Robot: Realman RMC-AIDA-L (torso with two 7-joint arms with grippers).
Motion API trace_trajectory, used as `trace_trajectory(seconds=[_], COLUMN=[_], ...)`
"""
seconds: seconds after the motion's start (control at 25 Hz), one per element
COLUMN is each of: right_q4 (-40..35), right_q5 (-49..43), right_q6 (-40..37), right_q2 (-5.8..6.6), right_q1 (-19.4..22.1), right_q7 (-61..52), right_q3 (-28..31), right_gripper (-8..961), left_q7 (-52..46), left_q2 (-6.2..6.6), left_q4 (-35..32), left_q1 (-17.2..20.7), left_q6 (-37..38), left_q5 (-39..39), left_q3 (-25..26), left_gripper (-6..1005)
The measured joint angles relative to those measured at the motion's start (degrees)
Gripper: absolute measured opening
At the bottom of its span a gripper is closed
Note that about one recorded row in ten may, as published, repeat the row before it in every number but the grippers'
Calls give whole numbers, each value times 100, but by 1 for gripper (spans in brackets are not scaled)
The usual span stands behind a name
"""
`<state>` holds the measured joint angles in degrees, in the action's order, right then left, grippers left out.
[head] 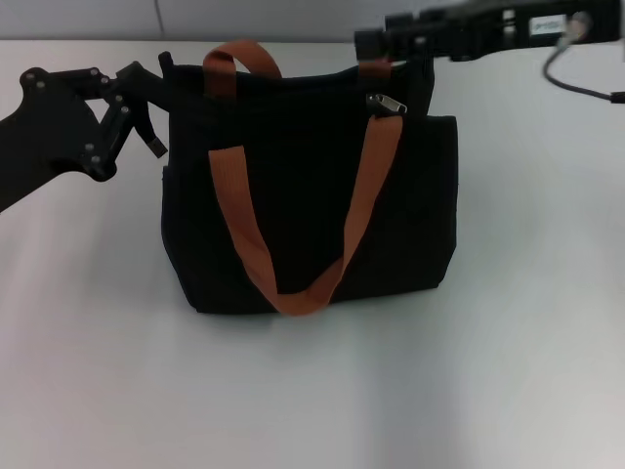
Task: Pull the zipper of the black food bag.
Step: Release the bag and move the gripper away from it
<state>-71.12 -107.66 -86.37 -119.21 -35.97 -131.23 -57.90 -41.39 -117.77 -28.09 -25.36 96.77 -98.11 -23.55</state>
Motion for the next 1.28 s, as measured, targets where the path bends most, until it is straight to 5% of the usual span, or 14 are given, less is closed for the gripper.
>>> trace_trajectory(seconds=[0.24,0.36,0.52,0.6,0.96,1.28], right_q4=[1454,2019,3374,3585,4354,4556], right_q5=[1971,2111,1790,1581,42,-47], right_q6=[-1616,-2114,-2939,-2990,-2122,-2061], right_q2=[64,144,417,427,52,22], right_q1=[382,414,508,556,1048,1060], right_q7=[2885,3615,5491,5909,7999,8116], right_q3=[821,966,967,958,956,983], right_gripper=[722,722,722,722,722,722], left_q7=[0,-4,-60,-101,-223,-235], left_q2=[0,-5,-6,-2,18,17], left_q4=[22,26,37,42,50,50], left_q1=[5,5,-2,-2,28,32], left_q6=[0,-12,-53,-62,-71,-75], left_q5=[-3,-4,-11,-21,-37,-48], left_q3=[-1,-10,-17,-25,-35,-10], left_gripper=[21,20,20,23,49,72])
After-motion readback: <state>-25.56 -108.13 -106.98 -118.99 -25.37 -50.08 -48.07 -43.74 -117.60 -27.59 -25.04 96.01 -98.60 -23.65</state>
